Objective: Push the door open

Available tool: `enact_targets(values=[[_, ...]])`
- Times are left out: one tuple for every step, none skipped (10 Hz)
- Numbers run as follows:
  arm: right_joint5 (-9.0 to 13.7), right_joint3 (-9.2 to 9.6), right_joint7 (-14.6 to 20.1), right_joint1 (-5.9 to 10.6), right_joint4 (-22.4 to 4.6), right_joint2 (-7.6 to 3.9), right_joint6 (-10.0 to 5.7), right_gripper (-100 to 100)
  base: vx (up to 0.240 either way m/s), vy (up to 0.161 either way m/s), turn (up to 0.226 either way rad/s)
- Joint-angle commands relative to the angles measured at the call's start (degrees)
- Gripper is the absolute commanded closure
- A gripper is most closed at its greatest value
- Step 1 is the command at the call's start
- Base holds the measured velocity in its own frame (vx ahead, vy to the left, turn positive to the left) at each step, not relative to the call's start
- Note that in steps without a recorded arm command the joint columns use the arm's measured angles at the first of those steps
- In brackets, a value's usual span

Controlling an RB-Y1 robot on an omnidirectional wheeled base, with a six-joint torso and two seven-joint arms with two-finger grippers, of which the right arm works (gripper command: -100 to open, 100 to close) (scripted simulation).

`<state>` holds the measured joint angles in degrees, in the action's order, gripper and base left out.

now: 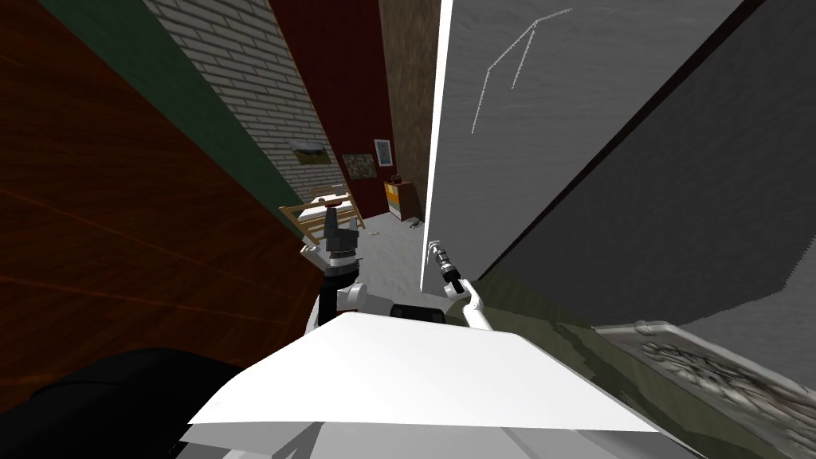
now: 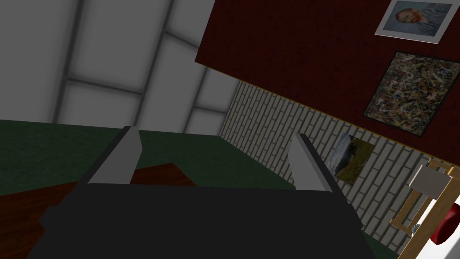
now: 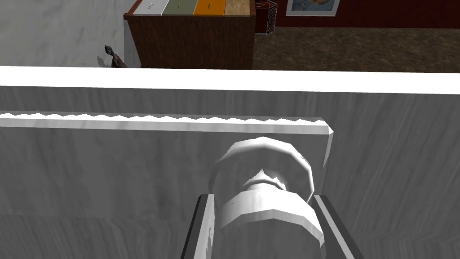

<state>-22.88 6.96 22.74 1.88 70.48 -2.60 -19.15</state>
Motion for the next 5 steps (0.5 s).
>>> enact_targets(values=[[0.19,-0.97,-0.28,0.60,0.06,-0.34,-0.18,100,0.137,0.074,-0.037],[0.33,-1.48,-0.44,0.68,-0.01,-0.55,-0.13,100,0.156,0.092,-0.023],[0.49,-2.12,-0.63,0.78,-0.09,-0.75,-0.07,100,0.188,0.098,-0.038],[0.67,-2.78,-0.84,0.88,-0.18,-0.95,0.00,100,0.220,0.108,-0.071],[0.86,-3.53,-1.07,1.00,-0.28,-1.11,0.08,100,0.222,0.132,-0.070]])
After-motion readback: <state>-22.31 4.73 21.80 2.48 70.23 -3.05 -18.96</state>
